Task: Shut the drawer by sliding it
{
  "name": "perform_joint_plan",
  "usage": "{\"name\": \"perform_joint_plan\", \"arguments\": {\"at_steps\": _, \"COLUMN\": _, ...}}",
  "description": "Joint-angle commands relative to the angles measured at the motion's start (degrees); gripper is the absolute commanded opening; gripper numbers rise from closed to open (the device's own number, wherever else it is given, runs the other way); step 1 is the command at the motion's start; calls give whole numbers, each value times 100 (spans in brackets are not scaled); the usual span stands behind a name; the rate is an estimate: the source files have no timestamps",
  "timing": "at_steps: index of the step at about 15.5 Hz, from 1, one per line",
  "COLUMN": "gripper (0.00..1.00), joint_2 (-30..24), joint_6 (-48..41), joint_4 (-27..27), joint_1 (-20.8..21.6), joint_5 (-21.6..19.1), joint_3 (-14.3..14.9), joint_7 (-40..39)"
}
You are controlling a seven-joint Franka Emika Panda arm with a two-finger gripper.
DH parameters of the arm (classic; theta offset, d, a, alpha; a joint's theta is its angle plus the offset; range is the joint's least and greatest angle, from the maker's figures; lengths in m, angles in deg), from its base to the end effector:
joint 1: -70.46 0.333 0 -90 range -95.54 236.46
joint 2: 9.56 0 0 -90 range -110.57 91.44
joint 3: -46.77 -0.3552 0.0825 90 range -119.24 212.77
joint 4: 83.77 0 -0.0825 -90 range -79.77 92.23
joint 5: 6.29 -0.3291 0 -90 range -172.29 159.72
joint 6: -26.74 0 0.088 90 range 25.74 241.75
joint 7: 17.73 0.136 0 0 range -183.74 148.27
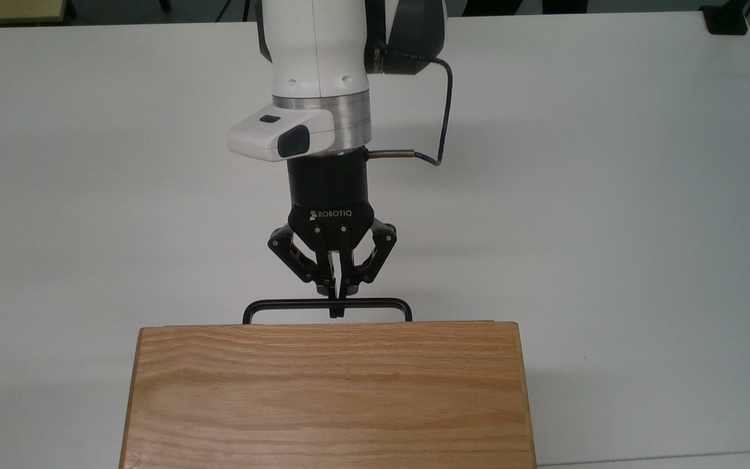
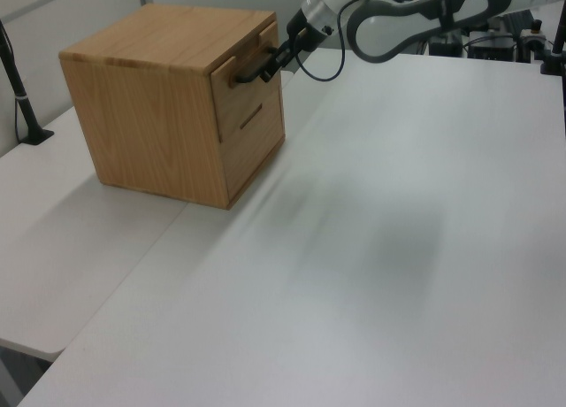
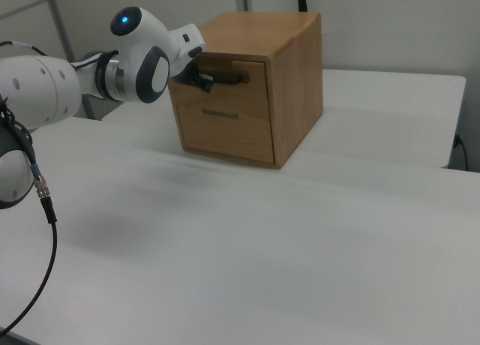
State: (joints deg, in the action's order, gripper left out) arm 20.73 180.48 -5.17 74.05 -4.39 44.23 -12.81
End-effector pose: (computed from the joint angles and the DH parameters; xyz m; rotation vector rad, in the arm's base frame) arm 0.7433 0.0714 0.5355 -2.8431 -0.0420 -1.1698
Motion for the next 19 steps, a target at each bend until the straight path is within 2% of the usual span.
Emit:
{"name": "perform_joint_plan", "arguments": {"at_steps": 1, "gripper": 0, "joint_2": 82, "joint_6": 113, "joint_4": -187, "joint_1": 46, "joint_5": 119, "joint_3": 43, "joint_7": 114}}
{"name": "perform_joint_plan", "arguments": {"at_steps": 6, "gripper": 0, "joint_2": -41, "joint_6": 69, "joint_4": 15, "joint_1": 37, "joint_5": 268, "joint_3": 34, "joint_7": 96}}
{"name": "perform_joint_plan", "arguments": {"at_steps": 9, "gripper": 0, "joint_2": -505, "joint_6": -36, "joint_4": 690, "joint_1": 11, "joint_5": 277, "joint_3": 8, "joint_7": 61}}
{"name": "perform_joint_plan", "arguments": {"at_steps": 14, "gripper": 0, "joint_2": -1270, "joint_6": -1133, "joint_4": 1421, "joint_1": 11, "joint_5": 268, "joint_3": -28, "joint_7": 44}}
{"name": "perform_joint_plan", "arguments": {"at_steps": 19, "gripper": 0, "joint_2": -1956, "joint_6": -3029, "joint_4": 1589, "joint_1": 11, "joint_5": 268, "joint_3": -28, "joint_7": -209}}
